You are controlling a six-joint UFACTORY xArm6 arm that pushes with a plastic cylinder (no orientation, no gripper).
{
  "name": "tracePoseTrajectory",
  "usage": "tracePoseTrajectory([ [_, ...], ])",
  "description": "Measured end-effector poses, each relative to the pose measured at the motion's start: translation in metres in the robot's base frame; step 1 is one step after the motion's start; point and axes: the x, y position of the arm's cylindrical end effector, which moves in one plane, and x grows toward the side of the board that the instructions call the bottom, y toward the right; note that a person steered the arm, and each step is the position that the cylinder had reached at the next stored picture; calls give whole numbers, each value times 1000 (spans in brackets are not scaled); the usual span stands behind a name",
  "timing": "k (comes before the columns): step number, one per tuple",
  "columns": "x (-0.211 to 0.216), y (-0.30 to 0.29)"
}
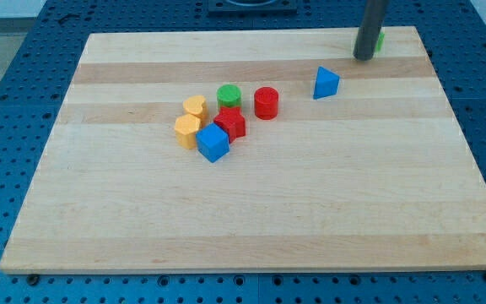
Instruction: Move your arm towards the blue triangle
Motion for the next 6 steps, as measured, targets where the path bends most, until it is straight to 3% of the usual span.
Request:
tracePoseTrajectory([
  [2,-12,8],
  [3,37,32],
  [4,92,21],
  [6,103,-96],
])
